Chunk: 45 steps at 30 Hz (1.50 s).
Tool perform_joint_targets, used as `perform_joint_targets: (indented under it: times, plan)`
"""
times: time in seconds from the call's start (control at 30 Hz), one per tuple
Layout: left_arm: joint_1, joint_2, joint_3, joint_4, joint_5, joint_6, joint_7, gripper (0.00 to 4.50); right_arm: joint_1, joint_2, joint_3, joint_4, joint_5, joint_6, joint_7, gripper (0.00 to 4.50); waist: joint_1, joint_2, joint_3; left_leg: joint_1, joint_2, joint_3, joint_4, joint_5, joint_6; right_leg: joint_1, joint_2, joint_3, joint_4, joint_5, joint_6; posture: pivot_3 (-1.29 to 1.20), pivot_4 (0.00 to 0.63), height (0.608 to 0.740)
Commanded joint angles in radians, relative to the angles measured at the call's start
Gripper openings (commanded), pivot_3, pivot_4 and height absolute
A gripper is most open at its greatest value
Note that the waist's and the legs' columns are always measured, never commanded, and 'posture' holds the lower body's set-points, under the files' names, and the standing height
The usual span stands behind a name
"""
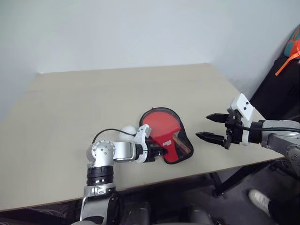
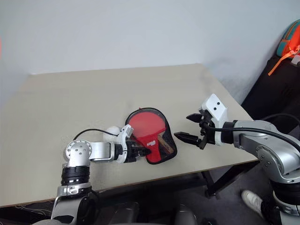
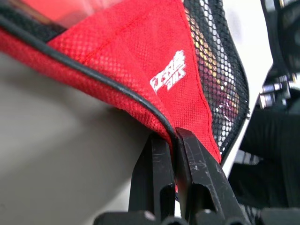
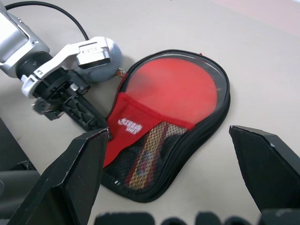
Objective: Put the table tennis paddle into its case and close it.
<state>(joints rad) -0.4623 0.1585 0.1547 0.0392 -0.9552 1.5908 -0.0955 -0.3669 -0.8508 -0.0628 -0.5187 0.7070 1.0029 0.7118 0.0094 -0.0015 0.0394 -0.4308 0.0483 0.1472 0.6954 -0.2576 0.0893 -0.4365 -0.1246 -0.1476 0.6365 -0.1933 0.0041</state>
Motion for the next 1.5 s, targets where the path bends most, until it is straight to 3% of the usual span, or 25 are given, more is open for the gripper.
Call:
perform_joint_targets:
  times: [0.03, 0.4, 0.73, 1.0, 1.1, 1.23, 1.47, 1.5]
  plan:
    - [-0.003, 0.057, -0.105, -0.04, -0.124, 0.024, -0.083, 0.03, -0.029, 0.002, -0.022, -0.01, 0.002, -0.008, -0.009, 4.5, 0.0, 0.0, 0.0, 0.0, 0.0, 0.0, 0.0, 0.0, 0.0, -0.001, 0.0, 0.0, 0.0, 0.0, 0.0, 0.0, 0.0, 0.715]
    - [0.027, 0.351, -0.301, -0.198, -0.515, 0.024, -0.12, 0.03, -0.031, 0.02, -0.006, -0.02, 0.009, 0.002, -0.011, 4.5, -0.001, 0.002, 0.007, -0.002, 0.0, 0.002, -0.003, 0.0, 0.0, -0.005, 0.0, 0.004, 0.0, -0.001, 0.0, 0.0, 0.0, 0.715]
    - [0.113, 0.447, -0.391, -0.268, -0.786, -0.071, 0.068, 0.03, -0.025, 0.027, 0.009, -0.036, 0.029, 0.026, -0.006, 4.5, -0.001, 0.003, 0.008, -0.002, 0.0, 0.003, -0.004, 0.0, 0.0, -0.005, 0.001, 0.005, -0.001, -0.001, 0.0, 0.0, 0.0, 0.715]
    - [0.092, 0.458, -0.474, -0.252, -0.88, -0.227, 0.216, 0.03, -0.049, 0.031, 0.025, -0.019, 0.025, 0.019, -0.008, 4.5, -0.001, 0.003, 0.008, -0.002, -0.001, 0.004, -0.004, 0.0, 0.0, -0.005, 0.001, 0.007, -0.002, -0.001, 0.0, 0.0, 0.0, 0.715]
    - [0.067, 0.459, -0.478, -0.231, -0.877, -0.248, 0.228, 0.62, -0.053, 0.033, 0.026, -0.017, 0.023, 0.017, -0.011, 4.5, -0.001, 0.003, 0.008, -0.002, -0.001, 0.004, -0.004, 0.0, 0.0, -0.005, 0.002, 0.007, -0.002, -0.001, 0.0, 0.0, 0.0, 0.715]
    - [0.038, 0.489, -0.469, -0.217, -0.913, -0.263, 0.224, 1.91, -0.055, 0.035, 0.026, -0.011, 0.017, 0.011, -0.012, 4.5, -0.002, 0.003, 0.008, -0.002, -0.001, 0.004, -0.004, 0.0, 0.0, -0.005, 0.003, 0.007, -0.002, -0.001, 0.0, 0.0, 0.0, 0.715]
    - [-0.014, 0.639, -0.412, -0.227, -0.971, -0.243, 0.135, 4.15, -0.071, 0.038, 0.035, 0.009, 0.004, -0.008, -0.005, 4.5, -0.005, 0.003, 0.008, -0.002, 0.0, 0.004, -0.005, 0.0, 0.0, -0.005, 0.003, 0.007, -0.002, -0.001, 0.0, 0.0, 0.0, 0.715]
    - [-0.026, 0.668, -0.402, -0.235, -0.976, -0.228, 0.1, 4.15, -0.073, 0.038, 0.036, 0.013, 0.003, -0.011, -0.003, 4.5, -0.005, 0.003, 0.008, -0.002, 0.0, 0.004, -0.005, 0.0, 0.0, -0.005, 0.003, 0.007, -0.002, -0.001, 0.0, 0.0, 0.0, 0.715]
